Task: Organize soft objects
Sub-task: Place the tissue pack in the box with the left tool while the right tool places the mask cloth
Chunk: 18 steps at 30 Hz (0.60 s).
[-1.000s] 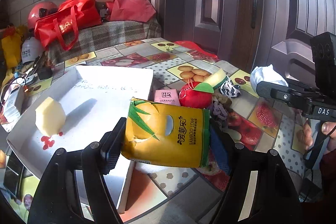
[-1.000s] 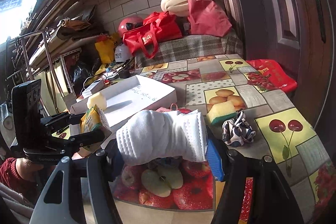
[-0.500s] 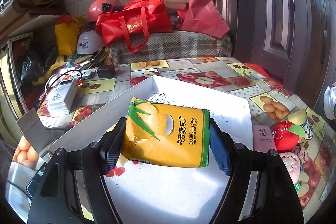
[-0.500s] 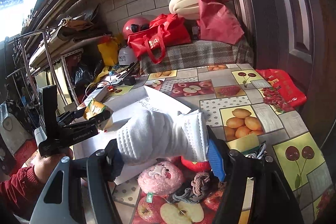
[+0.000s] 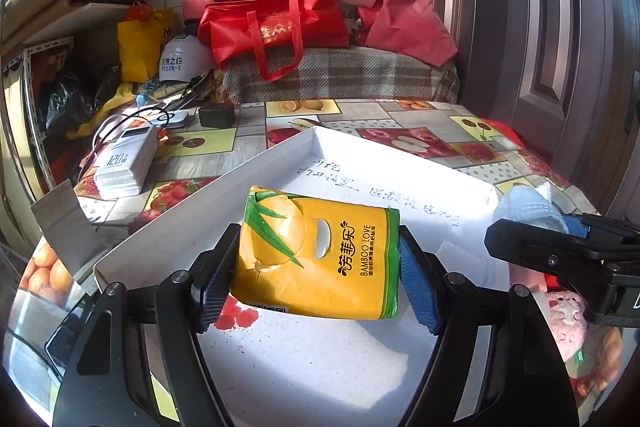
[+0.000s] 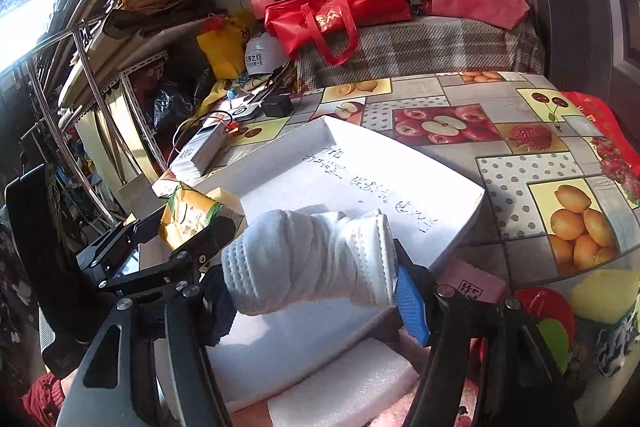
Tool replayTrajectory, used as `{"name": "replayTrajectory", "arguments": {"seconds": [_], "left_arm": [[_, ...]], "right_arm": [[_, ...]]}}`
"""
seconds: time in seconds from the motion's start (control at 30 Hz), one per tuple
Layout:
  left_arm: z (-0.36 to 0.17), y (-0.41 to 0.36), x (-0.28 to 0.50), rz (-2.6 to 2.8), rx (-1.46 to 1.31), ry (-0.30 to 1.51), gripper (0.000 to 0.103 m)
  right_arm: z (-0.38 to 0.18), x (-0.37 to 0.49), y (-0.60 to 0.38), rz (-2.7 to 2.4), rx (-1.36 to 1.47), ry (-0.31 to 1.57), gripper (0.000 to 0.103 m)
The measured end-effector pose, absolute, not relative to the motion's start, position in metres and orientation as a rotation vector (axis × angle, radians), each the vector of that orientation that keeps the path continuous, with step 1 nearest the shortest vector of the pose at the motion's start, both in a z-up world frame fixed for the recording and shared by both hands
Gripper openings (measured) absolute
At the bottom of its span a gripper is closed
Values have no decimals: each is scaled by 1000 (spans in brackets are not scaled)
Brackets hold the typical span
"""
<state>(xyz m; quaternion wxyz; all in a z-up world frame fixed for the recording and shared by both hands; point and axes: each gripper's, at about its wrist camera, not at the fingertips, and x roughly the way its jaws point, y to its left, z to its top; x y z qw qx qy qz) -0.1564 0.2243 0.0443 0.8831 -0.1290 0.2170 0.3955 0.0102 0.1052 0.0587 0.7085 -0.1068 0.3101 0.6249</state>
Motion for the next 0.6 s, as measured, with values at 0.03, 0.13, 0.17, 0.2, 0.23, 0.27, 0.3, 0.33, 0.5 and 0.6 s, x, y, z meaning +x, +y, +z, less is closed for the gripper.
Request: {"name": "replayTrajectory", "arguments": {"seconds": [0.03,0.13,0.17,0.2,0.23,0.27,0.3,0.33,0.5,0.6], "left_arm": [[45,224,-157,826,-268,450,75],[45,225,-158,837,-271,444,75],[45,226,-159,843,-272,442,75],[44,227,-160,849,-274,442,75],[44,228,-160,857,-275,441,75],[44,228,-161,865,-275,439,75],[43,229,-162,874,-276,439,77],[43,230,-163,887,-276,435,78],[45,230,-173,984,-242,382,103],[48,231,-180,989,-248,352,103]], "right_arm": [[57,11,109,1380,-234,697,68],[53,11,118,1370,-230,716,68],[52,11,121,1369,-227,722,70],[51,11,123,1364,-220,724,71],[50,11,124,1361,-212,725,73],[50,11,125,1361,-207,728,77],[50,10,126,1359,-202,727,81],[50,10,125,1360,-196,723,83],[53,6,123,1367,-181,681,103],[57,7,118,1356,-159,659,103]]}}
